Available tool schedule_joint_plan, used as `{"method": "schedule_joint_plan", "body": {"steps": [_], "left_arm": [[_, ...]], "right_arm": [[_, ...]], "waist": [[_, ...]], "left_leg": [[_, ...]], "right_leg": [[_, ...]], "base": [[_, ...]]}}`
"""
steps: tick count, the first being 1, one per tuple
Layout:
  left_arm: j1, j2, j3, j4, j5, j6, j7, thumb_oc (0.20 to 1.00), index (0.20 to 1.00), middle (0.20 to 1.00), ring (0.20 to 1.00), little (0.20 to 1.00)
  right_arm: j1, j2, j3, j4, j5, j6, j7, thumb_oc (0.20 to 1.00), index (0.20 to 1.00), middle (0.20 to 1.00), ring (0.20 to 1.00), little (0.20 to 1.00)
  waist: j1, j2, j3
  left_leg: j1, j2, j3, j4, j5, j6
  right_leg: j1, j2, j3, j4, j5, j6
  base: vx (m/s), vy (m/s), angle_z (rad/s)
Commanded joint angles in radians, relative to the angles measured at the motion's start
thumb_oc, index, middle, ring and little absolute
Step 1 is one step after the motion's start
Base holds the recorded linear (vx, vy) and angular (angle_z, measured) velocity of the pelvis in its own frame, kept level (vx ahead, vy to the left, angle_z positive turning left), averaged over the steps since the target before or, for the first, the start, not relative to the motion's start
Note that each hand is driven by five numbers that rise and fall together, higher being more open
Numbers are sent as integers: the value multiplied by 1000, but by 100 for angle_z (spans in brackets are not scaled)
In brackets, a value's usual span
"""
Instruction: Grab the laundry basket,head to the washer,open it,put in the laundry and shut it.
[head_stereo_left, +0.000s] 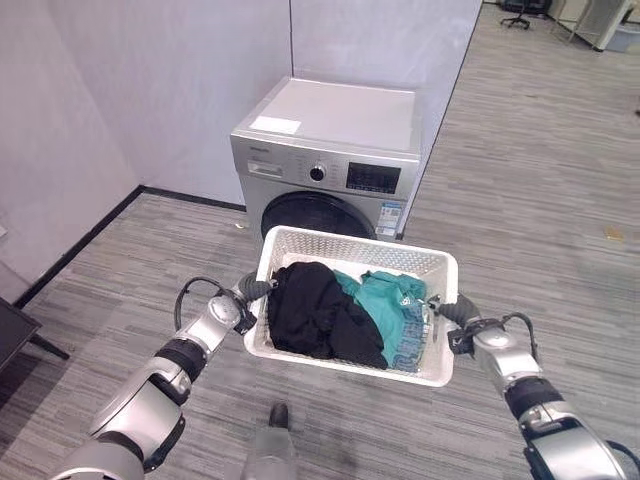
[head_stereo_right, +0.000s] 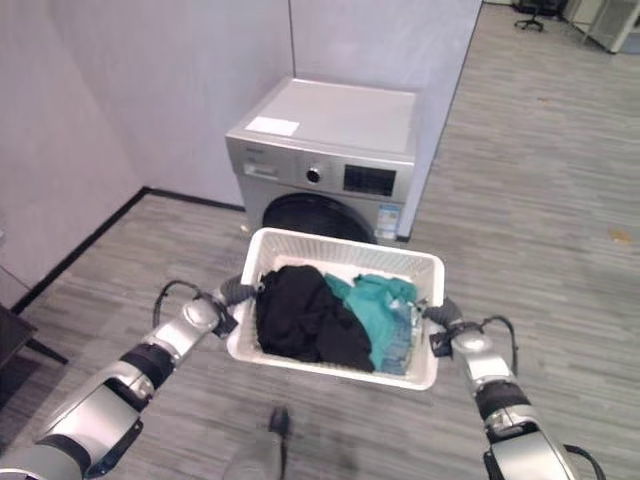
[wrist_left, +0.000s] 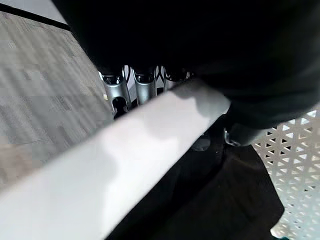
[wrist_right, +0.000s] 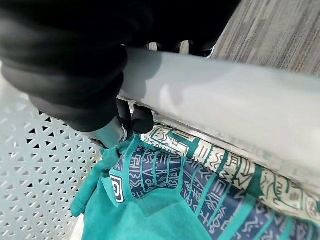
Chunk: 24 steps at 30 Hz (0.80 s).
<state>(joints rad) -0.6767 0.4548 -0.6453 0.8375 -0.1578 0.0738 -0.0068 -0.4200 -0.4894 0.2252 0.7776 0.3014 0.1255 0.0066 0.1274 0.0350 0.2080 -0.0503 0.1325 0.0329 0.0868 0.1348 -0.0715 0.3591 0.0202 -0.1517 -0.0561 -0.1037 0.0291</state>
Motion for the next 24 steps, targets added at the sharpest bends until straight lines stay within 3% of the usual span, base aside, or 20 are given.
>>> {"method": "schedule_joint_plan", "body": {"steps": [1, 15, 16, 24], "left_arm": [[-127, 55, 41, 21, -24, -58, 57, 200, 200, 200, 200, 200], [-113, 37, 47, 31, -21, -68, 57, 200, 200, 200, 200, 200], [661, -62, 529, -476, -83, -137, 130, 200, 200, 200, 200, 200], [678, -42, 562, -482, -73, -126, 123, 200, 200, 200, 200, 200]], "right_arm": [[-22, -110, -51, -19, 14, -79, -43, 200, 200, 200, 200, 200], [5, -104, -49, -28, -16, -79, -30, 200, 200, 200, 200, 200], [296, 48, -58, -240, -182, -112, -2, 200, 200, 200, 200, 200], [301, 43, -75, -314, -158, -111, 11, 200, 200, 200, 200, 200]], "waist": [[63, -21, -73], [65, -24, -102], [31, -9, -132], [32, -22, -139]], "left_leg": [[-31, 32, -16, 82, -38, -43], [-17, 12, 24, 45, -61, -24], [99, -69, -58, -133, -157, 7], [107, -62, -55, -136, -158, 6]], "right_leg": [[-78, -109, -83, 79, -27, 53], [-100, -154, -90, 58, -13, 84], [-257, -254, -152, 92, 61, 95], [-245, -250, -151, 74, 70, 101]], "base": [[92, 58, 12], [18, 52, -1], [28, -7, -13], [12, 2, -2]]}}
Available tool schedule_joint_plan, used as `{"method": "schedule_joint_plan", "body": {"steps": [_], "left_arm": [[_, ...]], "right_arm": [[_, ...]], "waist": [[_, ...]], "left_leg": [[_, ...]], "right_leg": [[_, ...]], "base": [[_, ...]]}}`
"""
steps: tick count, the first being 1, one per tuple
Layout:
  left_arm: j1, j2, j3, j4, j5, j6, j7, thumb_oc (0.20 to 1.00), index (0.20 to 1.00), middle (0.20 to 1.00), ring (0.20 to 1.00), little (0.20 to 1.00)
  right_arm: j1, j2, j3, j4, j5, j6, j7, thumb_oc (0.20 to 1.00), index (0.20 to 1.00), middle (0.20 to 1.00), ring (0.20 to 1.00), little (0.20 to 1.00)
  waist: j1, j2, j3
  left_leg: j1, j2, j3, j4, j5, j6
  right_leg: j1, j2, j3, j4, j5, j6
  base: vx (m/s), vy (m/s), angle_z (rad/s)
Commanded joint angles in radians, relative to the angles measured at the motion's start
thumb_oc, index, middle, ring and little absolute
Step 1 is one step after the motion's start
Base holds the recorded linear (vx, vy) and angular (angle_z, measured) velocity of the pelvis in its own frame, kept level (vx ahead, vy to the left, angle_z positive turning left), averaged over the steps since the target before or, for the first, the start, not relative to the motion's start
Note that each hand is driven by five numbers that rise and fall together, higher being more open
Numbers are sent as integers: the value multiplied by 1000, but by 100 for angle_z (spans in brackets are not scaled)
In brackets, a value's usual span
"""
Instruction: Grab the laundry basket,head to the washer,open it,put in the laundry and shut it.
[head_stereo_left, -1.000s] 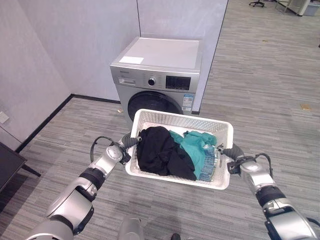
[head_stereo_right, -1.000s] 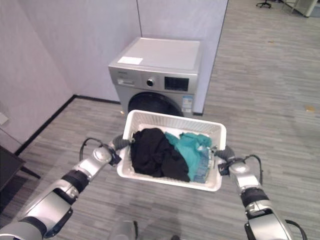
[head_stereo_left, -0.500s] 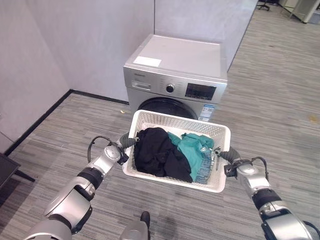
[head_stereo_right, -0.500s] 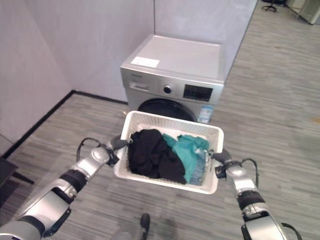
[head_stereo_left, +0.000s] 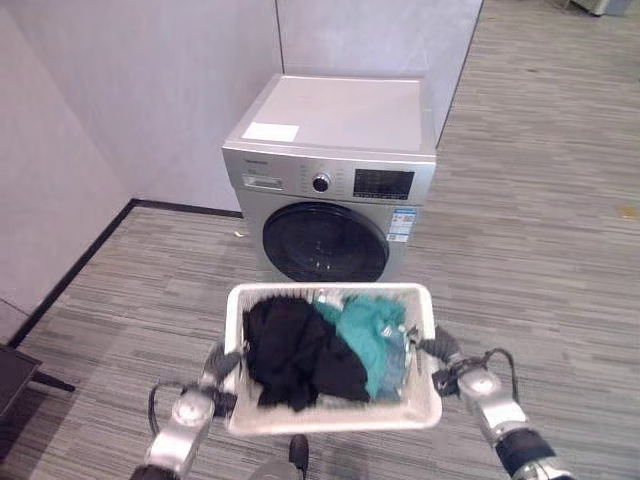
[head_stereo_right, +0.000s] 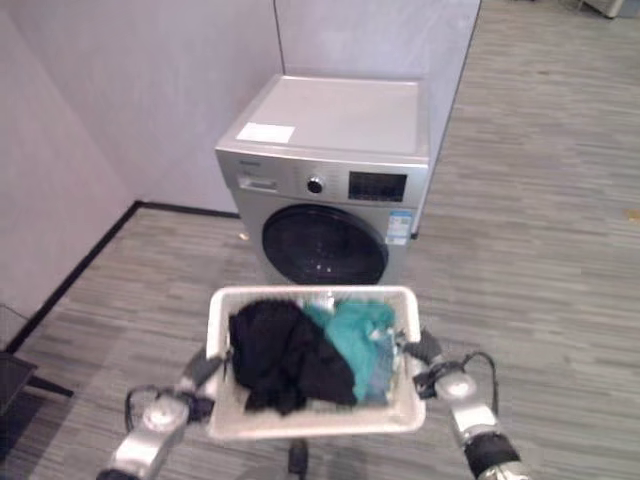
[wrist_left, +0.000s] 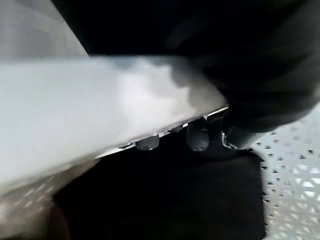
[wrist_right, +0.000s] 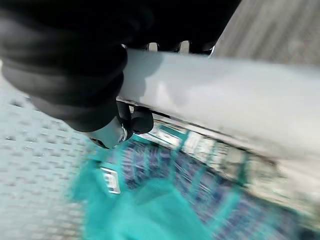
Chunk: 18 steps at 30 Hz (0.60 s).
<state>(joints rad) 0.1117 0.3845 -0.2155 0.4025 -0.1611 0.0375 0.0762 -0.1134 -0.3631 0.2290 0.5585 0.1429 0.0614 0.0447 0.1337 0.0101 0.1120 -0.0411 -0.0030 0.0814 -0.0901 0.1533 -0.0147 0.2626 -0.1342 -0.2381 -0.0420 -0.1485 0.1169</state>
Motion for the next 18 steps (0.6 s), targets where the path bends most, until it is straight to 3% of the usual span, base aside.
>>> {"method": "schedule_joint_plan", "body": {"steps": [1, 9, 12, 15, 18], "left_arm": [[-109, 33, 141, -50, -66, -90, 42, 200, 200, 200, 200, 200], [-105, 68, 204, -109, -25, -87, 41, 200, 200, 200, 200, 200], [-110, 108, 255, -210, 0, -90, 34, 200, 200, 200, 200, 200], [-113, 172, 349, -326, 25, -92, 26, 200, 200, 200, 200, 200], [-180, 245, 372, -365, 45, -83, 11, 200, 200, 200, 200, 200]], "right_arm": [[-2, -91, -88, -125, 1, -49, -28, 200, 200, 200, 200, 200], [36, -149, -187, -346, -10, -49, -20, 200, 200, 200, 200, 200], [35, -182, -244, -393, 5, -43, -14, 200, 200, 200, 200, 200], [22, -231, -317, -415, -1, -22, 3, 200, 200, 200, 200, 200], [31, -267, -380, -415, -3, -2, 12, 200, 200, 200, 200, 200]], "waist": [[23, 2, -44], [6, -25, -41], [11, -47, -26], [19, -62, -8], [12, -70, -13]], "left_leg": [[101, 73, -100, 36, -175, -51], [103, 69, -83, 19, -180, -49], [67, 67, -74, 101, -220, -42], [38, 45, -38, 187, -285, -12], [59, 9, -43, 186, -302, 25]], "right_leg": [[-149, -97, -64, 59, 117, 15], [-154, -110, -62, 38, 142, 30], [-162, -122, -51, 24, 164, 37], [-200, -161, -9, 46, 189, 59], [-237, -195, 27, 155, 186, 64]], "base": [[8, 37, 3], [-18, 37, -5], [-61, 62, -5], [-76, 175, -32], [-24, 264, -37]]}}
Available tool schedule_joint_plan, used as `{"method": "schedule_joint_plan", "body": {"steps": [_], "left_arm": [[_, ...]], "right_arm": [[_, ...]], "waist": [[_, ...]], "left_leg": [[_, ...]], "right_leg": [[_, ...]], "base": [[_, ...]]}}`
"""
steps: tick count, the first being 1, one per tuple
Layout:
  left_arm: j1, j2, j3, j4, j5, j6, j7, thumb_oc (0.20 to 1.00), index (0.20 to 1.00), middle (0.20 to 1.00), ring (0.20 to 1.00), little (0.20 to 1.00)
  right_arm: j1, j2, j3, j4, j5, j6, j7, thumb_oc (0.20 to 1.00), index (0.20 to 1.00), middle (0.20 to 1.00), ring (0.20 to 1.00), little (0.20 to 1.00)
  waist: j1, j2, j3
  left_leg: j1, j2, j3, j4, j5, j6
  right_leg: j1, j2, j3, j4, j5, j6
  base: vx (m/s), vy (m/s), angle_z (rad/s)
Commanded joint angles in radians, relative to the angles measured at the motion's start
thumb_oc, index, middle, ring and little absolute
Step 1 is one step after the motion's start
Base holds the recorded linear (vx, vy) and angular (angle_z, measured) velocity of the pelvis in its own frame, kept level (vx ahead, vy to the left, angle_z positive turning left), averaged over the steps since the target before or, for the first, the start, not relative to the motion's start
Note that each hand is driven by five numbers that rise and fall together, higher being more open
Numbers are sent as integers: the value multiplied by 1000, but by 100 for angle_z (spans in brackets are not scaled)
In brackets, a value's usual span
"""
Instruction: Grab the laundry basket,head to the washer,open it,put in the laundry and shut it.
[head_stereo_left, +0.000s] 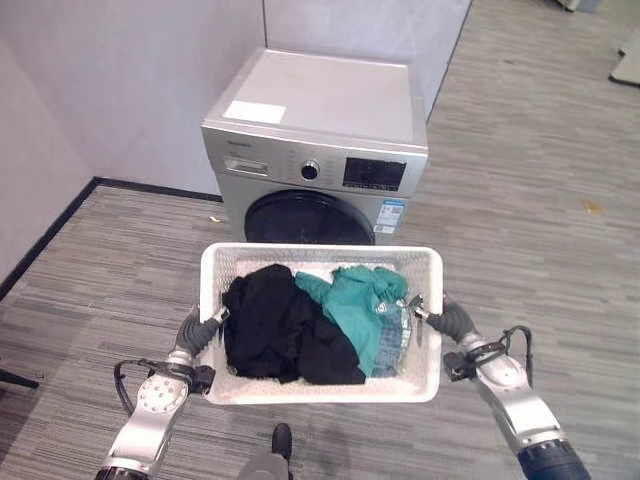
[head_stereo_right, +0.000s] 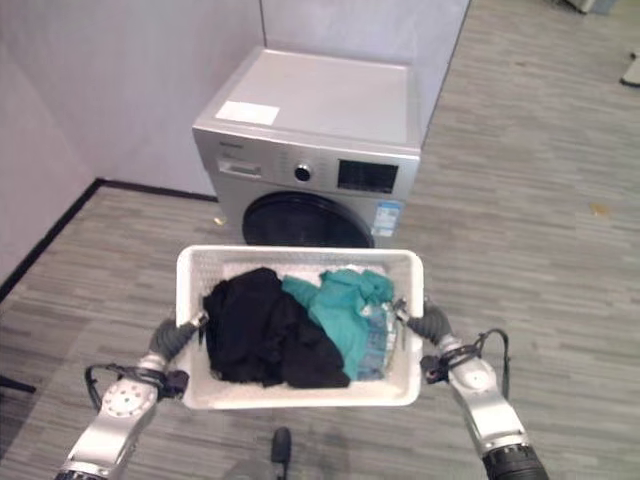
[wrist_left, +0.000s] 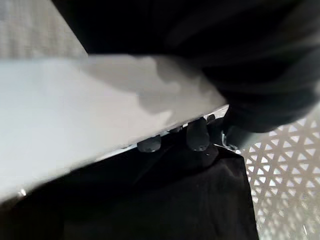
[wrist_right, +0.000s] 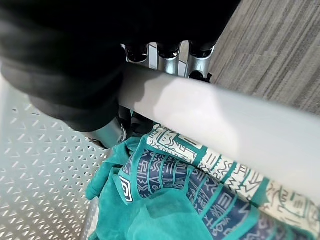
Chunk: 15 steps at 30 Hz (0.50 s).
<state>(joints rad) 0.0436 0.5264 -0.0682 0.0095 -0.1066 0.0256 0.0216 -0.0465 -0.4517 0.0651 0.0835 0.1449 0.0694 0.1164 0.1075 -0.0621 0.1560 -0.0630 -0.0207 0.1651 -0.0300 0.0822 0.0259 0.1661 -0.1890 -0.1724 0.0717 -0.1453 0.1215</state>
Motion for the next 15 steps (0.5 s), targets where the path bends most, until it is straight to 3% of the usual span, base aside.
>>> {"method": "schedule_joint_plan", "body": {"steps": [1, 2, 3, 4, 7, 8, 9, 13, 15], "left_arm": [[-158, 127, 211, 29, -6, -69, 70, 200, 200, 200, 200, 200], [-217, 150, 190, 30, -16, -63, 72, 200, 200, 200, 200, 200], [-330, 202, 151, 18, -42, -62, 66, 200, 200, 200, 200, 200], [-336, 202, 150, 23, -43, -63, 67, 200, 200, 200, 200, 200], [-412, 233, 119, 38, -50, -65, 70, 200, 200, 200, 200, 200], [-487, 243, 78, 81, -63, -68, 80, 200, 200, 200, 200, 200], [-496, 244, 74, 89, -64, -71, 82, 200, 200, 200, 200, 200], [-724, 280, -100, 282, -167, -65, 84, 200, 200, 200, 200, 200], [-805, 289, -163, 360, -189, -62, 87, 200, 200, 200, 200, 200]], "right_arm": [[-28, -190, -230, 54, -2, -5, -58, 200, 200, 200, 200, 200], [-41, -206, -234, 47, 10, -4, -55, 200, 200, 200, 200, 200], [-134, -289, -209, 67, 19, -2, -49, 200, 200, 200, 200, 200], [-142, -291, -206, 73, 20, -4, -50, 200, 200, 200, 200, 200], [-214, -344, -171, 99, 25, 1, -53, 200, 200, 200, 200, 200], [-275, -379, -139, 126, 32, 2, -61, 200, 200, 200, 200, 200], [-283, -381, -136, 132, 33, 1, -62, 200, 200, 200, 200, 200], [-468, -491, -31, 232, 74, 16, -79, 200, 200, 200, 200, 200], [-509, -539, -6, 265, 84, 20, -83, 200, 200, 200, 200, 200]], "waist": [[25, 0, -48], [14, 7, -36], [-12, 26, -7], [-12, 29, -5], [-32, 35, 0], [-47, 35, 1], [-46, 37, 3], [-80, 34, -16], [-94, 28, -30]], "left_leg": [[91, 16, -143, 126, -237, -4], [101, 10, -149, 125, -233, 18], [185, 4, -123, 86, -249, 35], [189, 6, -122, 80, -248, 34], [225, -2, -119, 49, -255, 28], [245, -9, -129, 40, -264, 20], [245, -6, -128, 39, -264, 19], [284, -13, -154, 57, -311, 0], [307, -10, -165, 65, -326, -9]], "right_leg": [[-156, -132, -15, 108, 175, 57], [-204, -119, -13, 217, 192, 51], [-329, -91, -79, 327, 212, 50], [-329, -89, -79, 326, 212, 50], [-379, -85, -98, 229, 246, 56], [-405, -76, -74, 135, 268, 65], [-402, -73, -75, 127, 272, 65], [-404, -62, -46, -22, 324, 86], [-391, -59, -51, -24, 347, 90]], "base": [[-22, 231, 5], [89, 346, 36], [93, 286, 32], [150, 172, -6], [142, -1, -35], [162, -18, 2], [194, -24, -2], [237, -32, 13], [321, -56, 47]]}}
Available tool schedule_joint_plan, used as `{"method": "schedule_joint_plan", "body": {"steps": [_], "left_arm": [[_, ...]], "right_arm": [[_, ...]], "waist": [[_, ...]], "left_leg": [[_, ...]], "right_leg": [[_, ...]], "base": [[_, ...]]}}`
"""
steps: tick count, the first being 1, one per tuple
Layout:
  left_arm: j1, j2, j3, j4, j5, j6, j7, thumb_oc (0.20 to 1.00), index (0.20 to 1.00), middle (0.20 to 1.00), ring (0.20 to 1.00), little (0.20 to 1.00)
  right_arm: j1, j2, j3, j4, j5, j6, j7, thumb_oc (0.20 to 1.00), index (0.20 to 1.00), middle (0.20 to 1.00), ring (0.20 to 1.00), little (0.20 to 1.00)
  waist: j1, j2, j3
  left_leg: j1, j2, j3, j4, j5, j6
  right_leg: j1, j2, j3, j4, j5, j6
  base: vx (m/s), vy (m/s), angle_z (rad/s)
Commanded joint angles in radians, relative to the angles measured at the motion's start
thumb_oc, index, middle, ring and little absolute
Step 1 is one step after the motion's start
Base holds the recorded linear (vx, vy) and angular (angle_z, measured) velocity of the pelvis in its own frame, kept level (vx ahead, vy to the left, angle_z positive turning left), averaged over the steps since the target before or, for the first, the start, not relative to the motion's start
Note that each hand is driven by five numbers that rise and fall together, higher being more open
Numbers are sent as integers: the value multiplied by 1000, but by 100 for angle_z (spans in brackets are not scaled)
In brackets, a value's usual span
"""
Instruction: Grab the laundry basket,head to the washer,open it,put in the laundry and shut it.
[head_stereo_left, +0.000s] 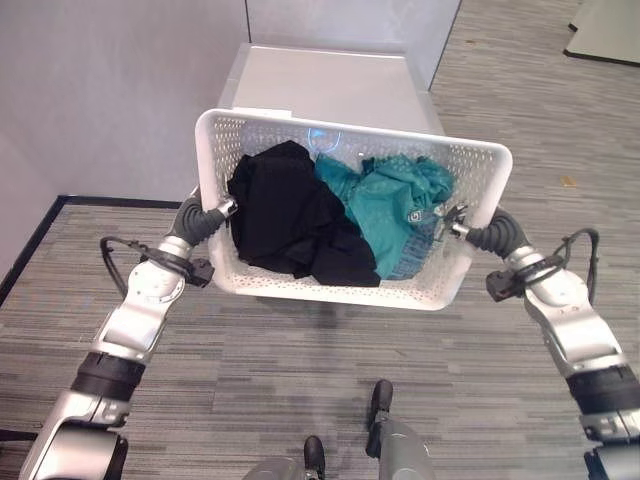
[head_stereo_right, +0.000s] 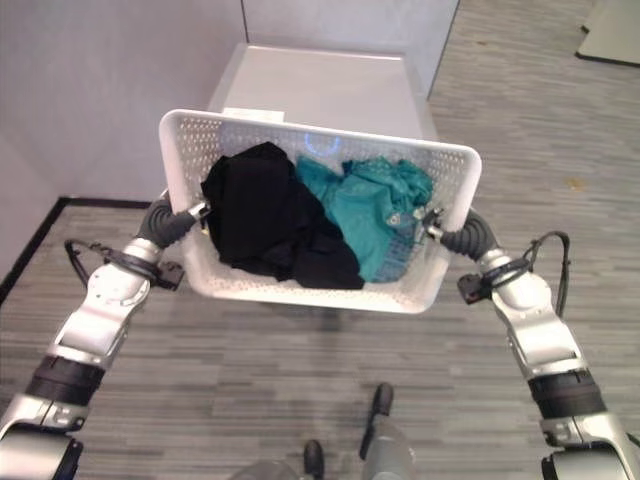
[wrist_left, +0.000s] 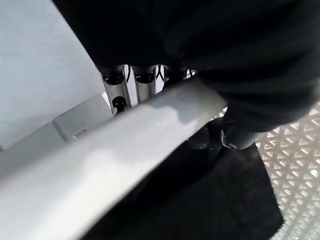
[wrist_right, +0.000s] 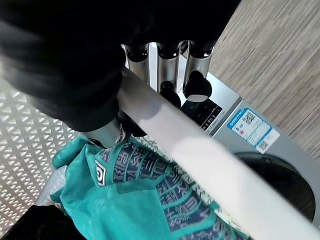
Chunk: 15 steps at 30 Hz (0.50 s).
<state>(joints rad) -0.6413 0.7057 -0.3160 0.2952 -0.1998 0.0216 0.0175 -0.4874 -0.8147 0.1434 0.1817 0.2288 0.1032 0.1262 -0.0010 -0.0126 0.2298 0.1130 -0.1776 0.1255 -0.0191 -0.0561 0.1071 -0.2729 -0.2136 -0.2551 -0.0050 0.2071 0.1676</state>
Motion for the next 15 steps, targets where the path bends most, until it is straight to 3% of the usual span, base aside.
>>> {"method": "schedule_joint_plan", "body": {"steps": [1, 3, 4, 5, 7, 8, 9, 11, 12, 13, 14, 15], "left_arm": [[-153, 110, 60, 115, -107, -58, 92, 200, 200, 200, 200, 200], [-195, 106, 24, 156, -118, -57, 89, 200, 200, 200, 200, 200], [-234, 91, -17, 204, -138, -60, 90, 200, 200, 200, 200, 200], [-234, 90, -16, 206, -139, -61, 90, 200, 200, 200, 200, 200], [-253, 73, -41, 273, -164, -67, 96, 200, 200, 200, 200, 200], [-264, 56, -57, 300, -180, -56, 98, 200, 200, 200, 200, 200], [-274, 58, -59, 301, -189, -49, 98, 200, 200, 200, 200, 200], [-272, 57, -48, 321, -191, -35, 102, 200, 200, 200, 200, 200], [-282, 48, -61, 358, -203, -23, 102, 200, 200, 200, 200, 200], [-284, 48, -62, 361, -204, -23, 102, 200, 200, 200, 200, 200], [-294, 48, -70, 384, -200, -20, 99, 200, 200, 200, 200, 200], [-294, 48, -71, 386, -200, -20, 99, 200, 200, 200, 200, 200]], "right_arm": [[-91, -199, -70, 185, 6, -14, -94, 200, 200, 200, 200, 200], [-114, -223, -51, 207, 14, -14, -94, 200, 200, 200, 200, 200], [-157, -257, -10, 250, 16, -9, -98, 200, 200, 200, 200, 200], [-162, -258, -5, 254, 17, -10, -98, 200, 200, 200, 200, 200], [-178, -286, 8, 271, 40, -10, -100, 200, 200, 200, 200, 200], [-186, -297, 18, 272, 51, -15, -104, 200, 200, 200, 200, 200], [-189, -302, 17, 266, 55, -19, -107, 200, 200, 200, 200, 200], [-186, -298, 24, 248, 57, -18, -113, 200, 200, 200, 200, 200], [-192, -300, 33, 247, 63, -12, -115, 200, 200, 200, 200, 200], [-194, -300, 35, 248, 63, -12, -115, 200, 200, 200, 200, 200], [-204, -283, 61, 268, 59, -9, -111, 200, 200, 200, 200, 200], [-207, -283, 64, 270, 59, -10, -111, 200, 200, 200, 200, 200]], "waist": [[10, -24, -112], [5, -26, -124], [-9, -20, -152], [-11, -16, -151], [-39, -3, -158], [-41, -9, -147], [-42, -23, -141], [-21, -44, -119], [-10, -69, -98], [-7, -67, -97], [22, -73, -89], [25, -74, -88]], "left_leg": [[142, 150, -127, 60, -197, -95], [154, 159, -130, 68, -215, -102], [165, 190, -133, 133, -200, -132], [163, 194, -134, 139, -204, -134], [105, 231, -133, 320, -113, -174], [28, 261, -124, 520, -11, -200], [-37, 264, -125, 644, 50, -206], [-135, 243, -158, 821, 95, -194], [-235, 266, -171, 816, 62, -178], [-230, 270, -169, 816, 57, -178], [-247, 293, -178, 644, 22, -173], [-237, 293, -173, 636, 22, -173]], "right_leg": [[56, -32, 22, 63, -4, 44], [74, -24, 10, 61, -22, 38], [106, 10, 11, 58, -42, 18], [108, 13, 9, 57, -43, 16], [138, 64, 21, 67, -82, -26], [171, 89, 26, 71, -106, -66], [191, 99, 25, 63, -119, -93], [247, 124, 57, 33, -148, -127], [276, 117, 78, 13, -152, -124], [279, 121, 81, 11, -153, -124], [303, 113, 101, -1, -164, -104], [307, 112, 105, -2, -165, -103]], "base": [[392, -84, 62], [305, -98, 48], [292, -115, 30], [385, -152, 40], [233, -139, 40], [209, -208, 19], [165, -206, -10], [156, -135, -36], [164, -67, -75], [232, 45, -110], [163, 67, -80], [228, 113, -45]]}}
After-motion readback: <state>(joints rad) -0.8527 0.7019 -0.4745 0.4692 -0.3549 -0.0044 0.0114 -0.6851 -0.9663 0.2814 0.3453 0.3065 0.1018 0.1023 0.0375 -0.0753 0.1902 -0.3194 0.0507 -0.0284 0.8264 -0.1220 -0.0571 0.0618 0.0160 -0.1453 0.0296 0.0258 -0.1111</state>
